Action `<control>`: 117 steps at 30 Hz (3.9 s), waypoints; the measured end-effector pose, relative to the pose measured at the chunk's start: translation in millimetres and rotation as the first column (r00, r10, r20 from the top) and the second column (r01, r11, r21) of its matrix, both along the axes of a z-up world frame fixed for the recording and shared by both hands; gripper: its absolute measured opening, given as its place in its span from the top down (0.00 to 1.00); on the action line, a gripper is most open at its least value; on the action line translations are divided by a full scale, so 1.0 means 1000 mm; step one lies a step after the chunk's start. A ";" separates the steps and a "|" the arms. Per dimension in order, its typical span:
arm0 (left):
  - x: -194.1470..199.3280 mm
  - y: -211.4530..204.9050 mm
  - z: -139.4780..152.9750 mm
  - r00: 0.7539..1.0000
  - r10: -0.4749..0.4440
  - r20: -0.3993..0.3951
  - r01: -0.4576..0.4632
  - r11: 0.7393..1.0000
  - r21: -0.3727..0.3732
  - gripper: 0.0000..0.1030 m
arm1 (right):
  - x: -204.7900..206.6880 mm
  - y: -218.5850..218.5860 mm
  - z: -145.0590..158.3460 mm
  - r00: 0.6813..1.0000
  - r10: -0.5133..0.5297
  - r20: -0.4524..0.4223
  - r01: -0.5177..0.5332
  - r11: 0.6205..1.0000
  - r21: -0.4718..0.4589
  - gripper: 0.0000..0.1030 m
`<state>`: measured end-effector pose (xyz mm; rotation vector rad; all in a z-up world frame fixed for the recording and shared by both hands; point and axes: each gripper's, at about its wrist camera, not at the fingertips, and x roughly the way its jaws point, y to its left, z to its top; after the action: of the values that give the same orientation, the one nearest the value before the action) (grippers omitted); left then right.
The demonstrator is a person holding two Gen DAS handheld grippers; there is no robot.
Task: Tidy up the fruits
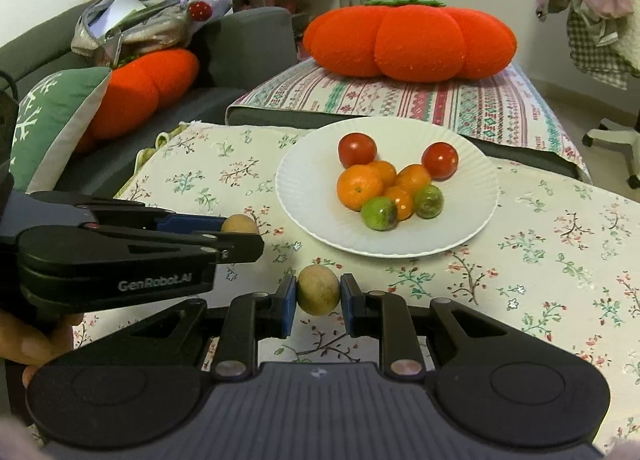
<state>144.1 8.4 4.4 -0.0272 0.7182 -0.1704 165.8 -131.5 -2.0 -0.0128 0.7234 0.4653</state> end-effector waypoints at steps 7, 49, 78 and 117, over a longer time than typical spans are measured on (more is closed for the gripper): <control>-0.003 0.002 0.008 1.000 0.004 0.028 -0.005 1.000 0.012 0.82 | -0.002 -0.005 0.007 1.000 -0.007 0.021 0.007 1.000 0.015 0.80; 0.043 -0.006 -0.004 0.991 -0.090 0.102 0.085 0.995 0.049 0.82 | 0.038 -0.045 -0.002 0.982 -0.183 0.042 0.180 0.981 0.080 0.80; 0.063 0.024 -0.007 0.998 -0.017 0.062 0.024 0.994 -0.107 0.72 | 0.055 -0.045 -0.007 0.974 -0.225 0.027 0.223 0.972 0.070 0.72; -0.057 0.010 0.047 0.984 0.174 0.039 -0.175 0.985 0.007 0.07 | -0.052 -0.051 0.047 0.983 -0.165 0.077 0.151 0.974 0.168 0.00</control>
<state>87.3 18.3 51.2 -0.0768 0.6747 0.0004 113.7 -182.3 45.5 0.1743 0.5903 0.3670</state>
